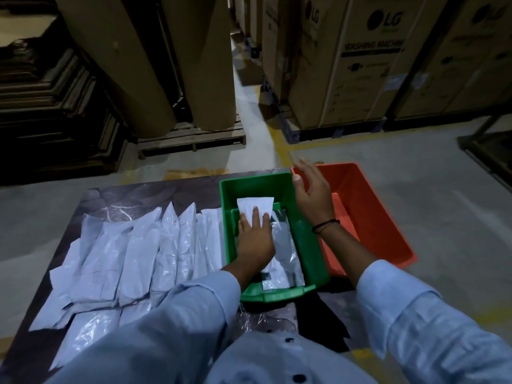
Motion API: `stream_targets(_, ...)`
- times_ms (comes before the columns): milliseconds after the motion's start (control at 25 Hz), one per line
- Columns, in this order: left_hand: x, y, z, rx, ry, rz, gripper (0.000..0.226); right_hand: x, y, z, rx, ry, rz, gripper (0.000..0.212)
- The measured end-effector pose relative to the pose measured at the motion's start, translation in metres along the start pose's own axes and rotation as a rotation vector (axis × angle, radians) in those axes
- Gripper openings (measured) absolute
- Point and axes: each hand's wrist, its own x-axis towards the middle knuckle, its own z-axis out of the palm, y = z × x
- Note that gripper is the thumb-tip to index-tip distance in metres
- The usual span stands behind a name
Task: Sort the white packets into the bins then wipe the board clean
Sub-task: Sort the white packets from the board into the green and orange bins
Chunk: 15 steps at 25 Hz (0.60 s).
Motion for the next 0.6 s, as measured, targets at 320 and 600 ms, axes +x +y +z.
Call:
stream_targets(320,0.006,-0.022,0.052,0.089,-0.165,-0.068,0.067,-0.014,0.024,-0.02,-0.105,-0.083,-0.04,0.036)
stream_targets(600,0.011,-0.022,0.046,0.075,-0.235,-0.065,0.081,-0.02,0.026,-0.005,-0.206,-0.229,-0.074,0.043)
